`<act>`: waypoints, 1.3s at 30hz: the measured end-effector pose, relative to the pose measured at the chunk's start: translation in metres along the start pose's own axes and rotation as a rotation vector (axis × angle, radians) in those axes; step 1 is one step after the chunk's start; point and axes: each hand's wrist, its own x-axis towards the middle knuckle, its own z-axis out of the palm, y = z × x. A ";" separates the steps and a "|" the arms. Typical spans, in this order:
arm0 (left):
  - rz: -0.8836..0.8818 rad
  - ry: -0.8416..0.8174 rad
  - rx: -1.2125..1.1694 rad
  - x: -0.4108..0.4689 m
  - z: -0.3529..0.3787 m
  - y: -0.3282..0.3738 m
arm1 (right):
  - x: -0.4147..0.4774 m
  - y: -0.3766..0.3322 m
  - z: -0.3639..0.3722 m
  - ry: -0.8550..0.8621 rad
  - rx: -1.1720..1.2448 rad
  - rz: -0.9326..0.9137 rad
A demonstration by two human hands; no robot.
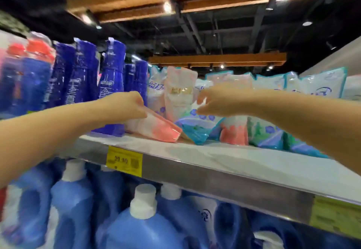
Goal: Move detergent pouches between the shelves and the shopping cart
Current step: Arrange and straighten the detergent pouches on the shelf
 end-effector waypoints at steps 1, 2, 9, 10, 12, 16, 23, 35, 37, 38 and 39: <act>-0.038 -0.037 0.015 0.007 0.003 -0.009 | 0.018 -0.014 0.004 -0.025 -0.023 -0.046; -0.067 -0.076 0.016 0.014 0.005 -0.017 | 0.034 -0.029 0.008 -0.042 -0.031 -0.094; -0.023 -0.199 -0.239 0.048 0.019 -0.055 | 0.126 -0.105 0.059 -0.268 0.263 -0.077; 0.002 -0.193 -0.275 0.049 0.021 -0.059 | 0.136 -0.110 0.068 -0.265 0.268 -0.041; 0.033 -0.178 -0.275 0.050 0.024 -0.067 | 0.147 -0.113 0.077 -0.186 0.256 0.012; 0.082 -0.209 -0.328 0.046 0.025 -0.076 | 0.144 -0.106 0.071 -0.004 0.360 0.091; 0.213 -0.174 -0.369 0.055 0.029 -0.069 | 0.122 -0.079 0.008 0.483 0.845 0.393; 0.560 -0.170 -1.438 -0.049 -0.021 0.054 | -0.076 -0.067 -0.080 0.901 1.187 0.484; 0.627 -0.169 -1.528 -0.095 -0.028 0.081 | -0.127 -0.067 -0.092 0.955 1.177 0.505; 0.659 -0.182 -1.563 -0.121 -0.031 0.094 | -0.157 -0.068 -0.099 0.976 1.170 0.518; 0.686 -0.196 -1.577 -0.146 -0.034 0.107 | -0.187 -0.068 -0.105 0.988 1.165 0.535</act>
